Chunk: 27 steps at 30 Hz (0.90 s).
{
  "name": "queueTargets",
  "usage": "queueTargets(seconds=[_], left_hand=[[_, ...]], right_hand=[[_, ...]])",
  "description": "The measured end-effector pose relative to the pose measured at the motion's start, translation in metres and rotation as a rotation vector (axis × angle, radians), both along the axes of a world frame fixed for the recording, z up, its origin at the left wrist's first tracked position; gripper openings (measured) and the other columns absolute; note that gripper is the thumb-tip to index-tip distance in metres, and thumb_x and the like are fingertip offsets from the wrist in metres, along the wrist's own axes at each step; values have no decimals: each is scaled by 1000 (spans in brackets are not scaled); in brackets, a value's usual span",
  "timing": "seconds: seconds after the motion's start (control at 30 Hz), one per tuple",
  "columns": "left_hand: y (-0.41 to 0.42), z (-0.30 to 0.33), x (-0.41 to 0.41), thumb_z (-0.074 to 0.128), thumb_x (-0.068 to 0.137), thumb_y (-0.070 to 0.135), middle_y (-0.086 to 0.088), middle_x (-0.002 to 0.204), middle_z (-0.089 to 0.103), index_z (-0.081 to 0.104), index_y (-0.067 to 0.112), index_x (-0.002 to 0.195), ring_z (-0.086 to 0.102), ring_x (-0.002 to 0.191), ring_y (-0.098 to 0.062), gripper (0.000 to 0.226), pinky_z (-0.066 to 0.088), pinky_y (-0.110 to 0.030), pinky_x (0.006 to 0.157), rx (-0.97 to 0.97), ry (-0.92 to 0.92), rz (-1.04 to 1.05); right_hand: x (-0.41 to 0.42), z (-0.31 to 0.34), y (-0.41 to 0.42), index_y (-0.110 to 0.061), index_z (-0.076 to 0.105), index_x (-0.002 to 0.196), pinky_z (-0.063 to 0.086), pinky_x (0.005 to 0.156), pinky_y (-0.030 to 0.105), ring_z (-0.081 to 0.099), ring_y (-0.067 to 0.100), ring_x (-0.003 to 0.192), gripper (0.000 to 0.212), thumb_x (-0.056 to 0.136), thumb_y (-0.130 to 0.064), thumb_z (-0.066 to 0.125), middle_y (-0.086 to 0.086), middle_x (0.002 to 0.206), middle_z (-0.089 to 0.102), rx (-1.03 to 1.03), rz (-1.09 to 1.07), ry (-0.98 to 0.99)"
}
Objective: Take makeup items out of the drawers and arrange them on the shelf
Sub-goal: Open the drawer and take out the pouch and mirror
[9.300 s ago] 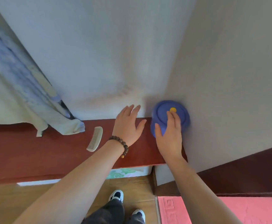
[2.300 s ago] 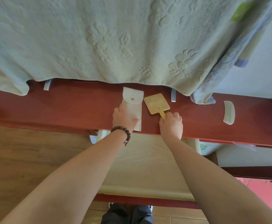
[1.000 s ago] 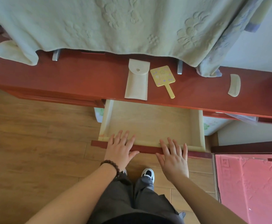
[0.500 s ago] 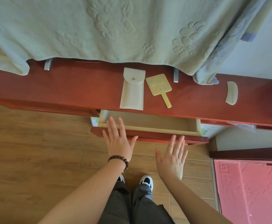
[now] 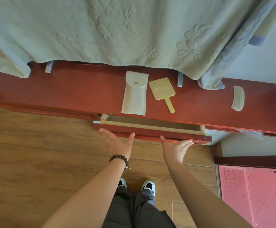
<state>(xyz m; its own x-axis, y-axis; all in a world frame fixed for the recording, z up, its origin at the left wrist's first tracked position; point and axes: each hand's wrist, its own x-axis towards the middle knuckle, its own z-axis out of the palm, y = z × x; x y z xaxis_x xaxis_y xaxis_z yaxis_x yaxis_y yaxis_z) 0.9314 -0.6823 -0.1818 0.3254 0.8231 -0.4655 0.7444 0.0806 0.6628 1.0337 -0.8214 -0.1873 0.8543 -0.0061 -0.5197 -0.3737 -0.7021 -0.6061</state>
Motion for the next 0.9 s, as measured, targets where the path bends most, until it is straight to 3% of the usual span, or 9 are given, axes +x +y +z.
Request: queueTargets(seconds=[0.2,0.37,0.63,0.73,0.8,0.83,0.9], left_hand=[[15,1,9,64,87,39,-1,158,-22,-31,16,144,7,147,-21,113,17,-35,114,-35,-118,-16],[42,4,15,62,89,37,1,160,-12,-29,21,145,7,147,-18,108,13,-35,116,-146,-166,-72],[51,11,5,63,90,28,3,161,-2,-17,23,149,11,147,-18,100,18,-37,115,-114,-134,-101],[49,17,-7,64,89,25,2,160,7,-4,19,152,13,146,-17,93,20,-37,116,-67,-126,-68],[48,24,-19,63,86,35,1,156,27,18,18,151,26,143,-20,80,30,-42,114,-11,-87,-41],[48,26,-26,61,83,41,1,150,37,30,19,146,34,139,-21,74,35,-44,111,11,-65,-40],[44,32,-43,61,85,39,2,146,42,38,17,143,37,137,-20,66,35,-41,111,56,-41,-6]], right_hand=[[26,0,2,3,-14,146,7,119,38,-3,28,148,111,84,-41,67,17,158,-15,-26,113,-25],[50,2,-8,-2,-15,148,9,119,39,-8,22,148,104,88,-37,63,10,159,-16,-60,292,-40],[56,10,-14,-8,-10,150,32,109,40,17,29,146,96,90,-36,60,4,160,-16,-87,363,-27],[49,14,-15,-10,-4,151,32,109,41,18,27,146,89,91,-32,58,2,161,-8,-75,356,-58],[40,16,-11,-12,-1,152,30,108,38,16,23,146,83,92,-25,55,0,161,-3,-45,378,-76],[34,18,-8,-14,2,152,31,105,34,16,20,145,80,92,-21,54,-1,161,-1,-29,395,-76],[17,23,0,-17,7,153,33,94,27,22,19,143,75,91,-15,51,-6,161,4,-11,447,-53]])
